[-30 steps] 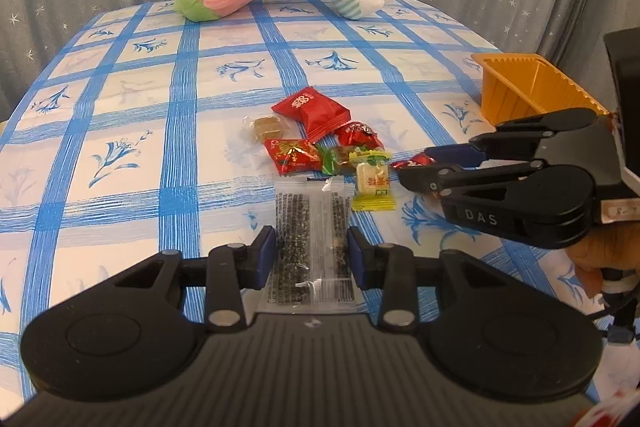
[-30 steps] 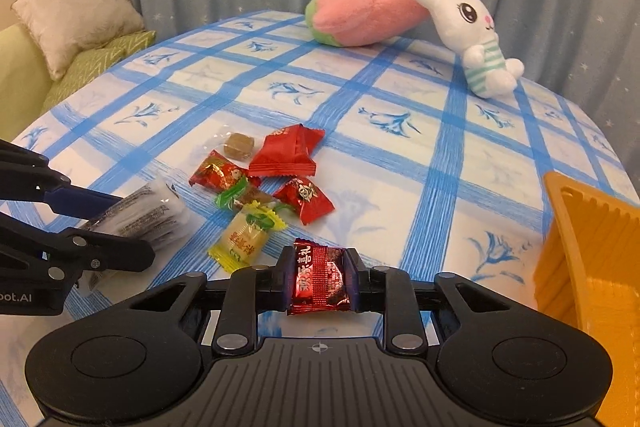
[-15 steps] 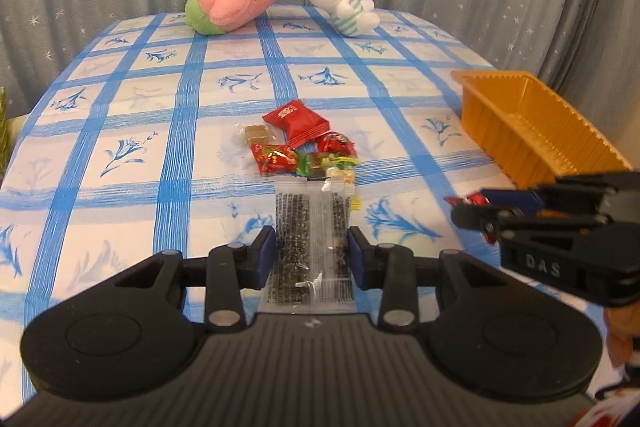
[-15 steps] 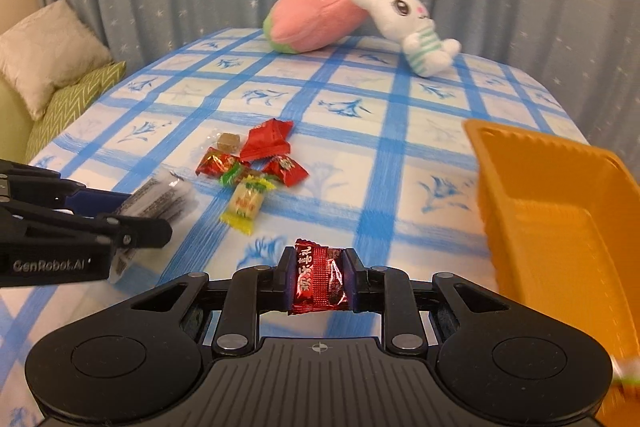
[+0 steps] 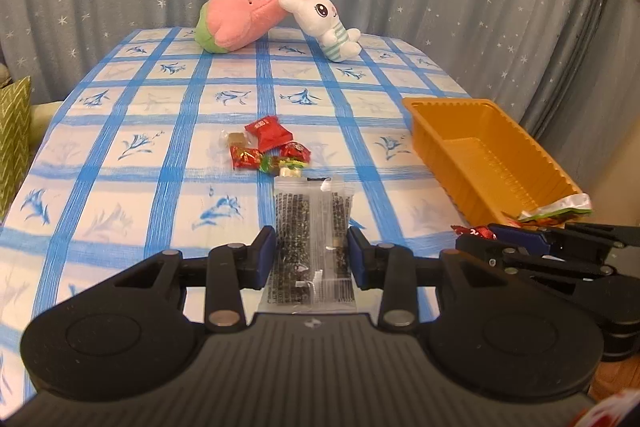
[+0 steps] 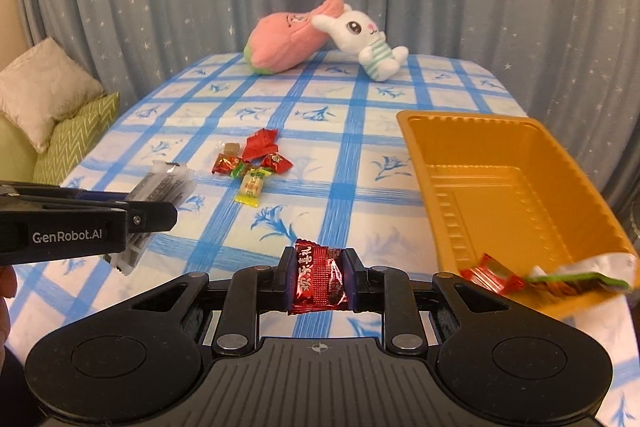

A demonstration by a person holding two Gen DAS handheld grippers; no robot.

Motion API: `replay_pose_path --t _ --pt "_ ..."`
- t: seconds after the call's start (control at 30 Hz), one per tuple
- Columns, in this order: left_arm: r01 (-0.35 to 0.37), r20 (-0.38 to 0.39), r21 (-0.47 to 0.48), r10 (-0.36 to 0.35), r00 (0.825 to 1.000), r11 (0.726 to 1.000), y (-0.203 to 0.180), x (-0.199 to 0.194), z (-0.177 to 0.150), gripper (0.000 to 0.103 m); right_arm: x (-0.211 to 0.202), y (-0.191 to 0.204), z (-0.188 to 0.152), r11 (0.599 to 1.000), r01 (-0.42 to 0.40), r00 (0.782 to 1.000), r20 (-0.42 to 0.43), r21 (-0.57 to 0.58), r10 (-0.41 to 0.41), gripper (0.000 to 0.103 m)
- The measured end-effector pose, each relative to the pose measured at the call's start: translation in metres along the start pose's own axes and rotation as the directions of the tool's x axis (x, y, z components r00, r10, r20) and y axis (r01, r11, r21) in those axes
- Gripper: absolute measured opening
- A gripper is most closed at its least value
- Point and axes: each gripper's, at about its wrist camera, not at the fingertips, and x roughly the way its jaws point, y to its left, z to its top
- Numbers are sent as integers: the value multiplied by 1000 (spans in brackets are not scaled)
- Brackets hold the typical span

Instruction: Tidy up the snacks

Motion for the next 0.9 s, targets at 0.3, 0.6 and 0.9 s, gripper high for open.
replay_pose_path --t 0.3,0.6,0.9 --pt "-4 5 -27 4 1000 1000 -27 -30 -13 35 -43 -8 -5 1000 23 999 33 15 -23 24" --pt "17 14 -5 -17 1000 1000 -55 -42 -12 35 -70 -26 -9 997 58 997 55 44 -60 24" --pt "46 17 25 -47 999 999 -82 -41 -6 35 -84 -51 -8 992 94 992 72 86 -101 24"
